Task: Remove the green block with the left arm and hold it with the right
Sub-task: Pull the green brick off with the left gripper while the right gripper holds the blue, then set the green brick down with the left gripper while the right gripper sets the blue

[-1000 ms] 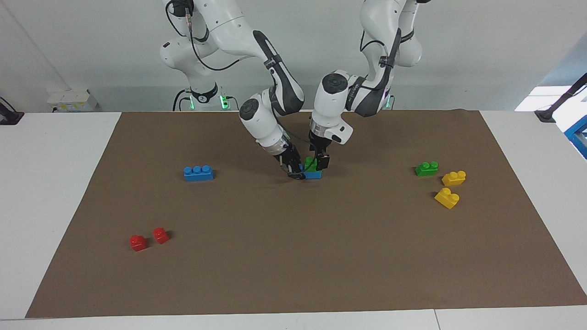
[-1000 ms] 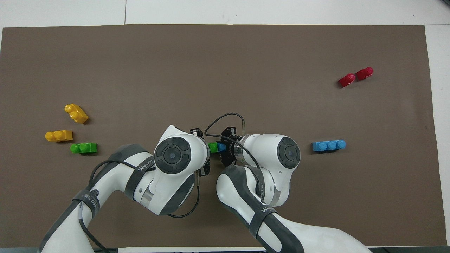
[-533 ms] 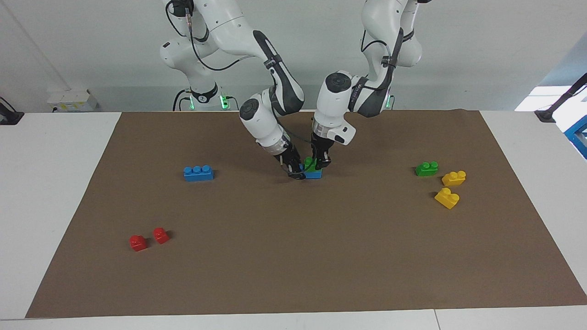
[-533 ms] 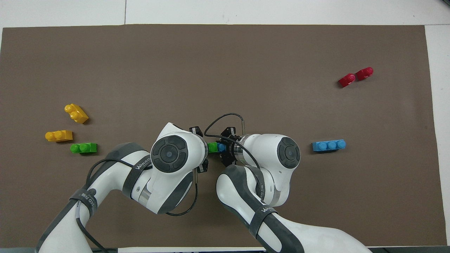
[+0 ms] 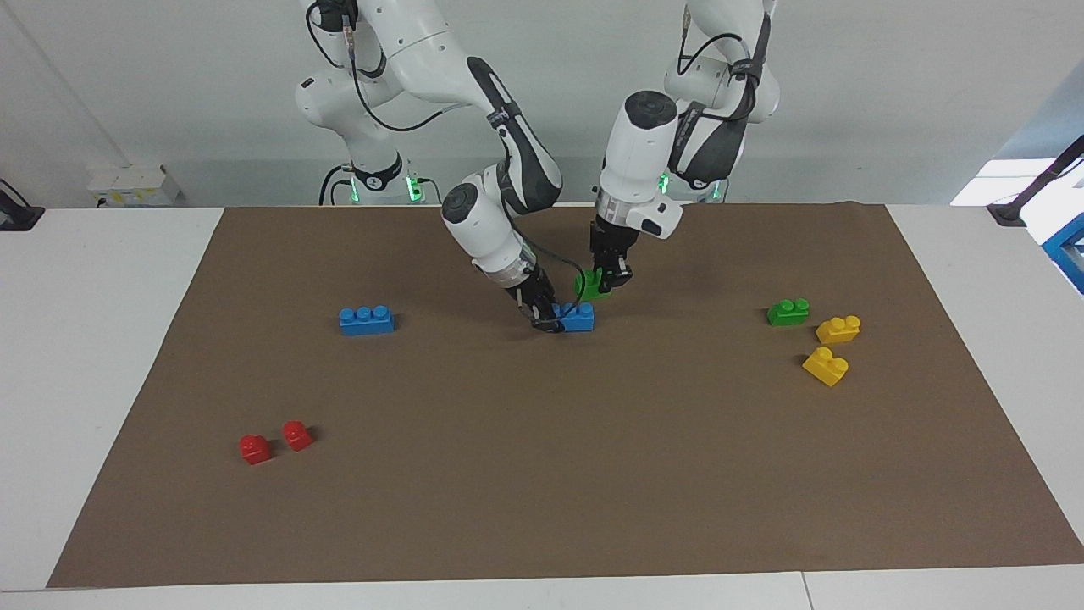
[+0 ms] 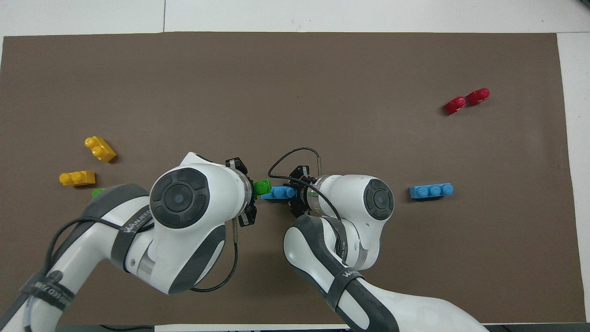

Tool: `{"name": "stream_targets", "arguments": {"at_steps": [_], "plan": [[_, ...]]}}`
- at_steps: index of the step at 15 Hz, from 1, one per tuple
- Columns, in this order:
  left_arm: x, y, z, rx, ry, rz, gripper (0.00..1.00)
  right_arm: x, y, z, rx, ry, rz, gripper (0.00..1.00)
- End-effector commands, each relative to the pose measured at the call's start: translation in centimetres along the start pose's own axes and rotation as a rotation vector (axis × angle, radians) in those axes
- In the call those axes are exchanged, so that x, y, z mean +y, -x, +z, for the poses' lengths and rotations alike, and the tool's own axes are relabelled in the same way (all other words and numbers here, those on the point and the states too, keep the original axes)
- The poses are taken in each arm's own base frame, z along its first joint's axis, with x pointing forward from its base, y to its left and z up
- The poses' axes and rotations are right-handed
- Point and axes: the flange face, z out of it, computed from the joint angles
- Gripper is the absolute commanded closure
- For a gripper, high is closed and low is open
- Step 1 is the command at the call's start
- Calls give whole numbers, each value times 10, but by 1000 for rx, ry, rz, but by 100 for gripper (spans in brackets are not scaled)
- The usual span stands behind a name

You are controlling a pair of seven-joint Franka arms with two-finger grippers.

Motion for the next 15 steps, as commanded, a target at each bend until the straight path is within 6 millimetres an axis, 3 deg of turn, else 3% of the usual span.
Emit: {"name": "stream_targets", "arguments": {"at_steps": [1,3,5,8,11,13,15], "plan": [[12,-44,-30,29,-16,47,100,-3,-5,2,-11,-3,19,100],[25,-69,-31,48,-41,148,100,-12,-13,-5,-22,18,18,100],[39,-101,-28,54,-53,287,100,-29,-28,-25,-52,54,-11,100],[60,-156,-13,55,-81,466,100,-73,-63,-99,-107,101,-45,100],[78,-191,8,42,-92,616,100,-117,-116,-162,-77,172,-111,100],[93,-217,25,39,-86,693,100,-125,-155,-179,-89,163,-177,100],[104,-227,41,36,-69,757,100,-129,-192,-196,-97,152,-151,100]]}}
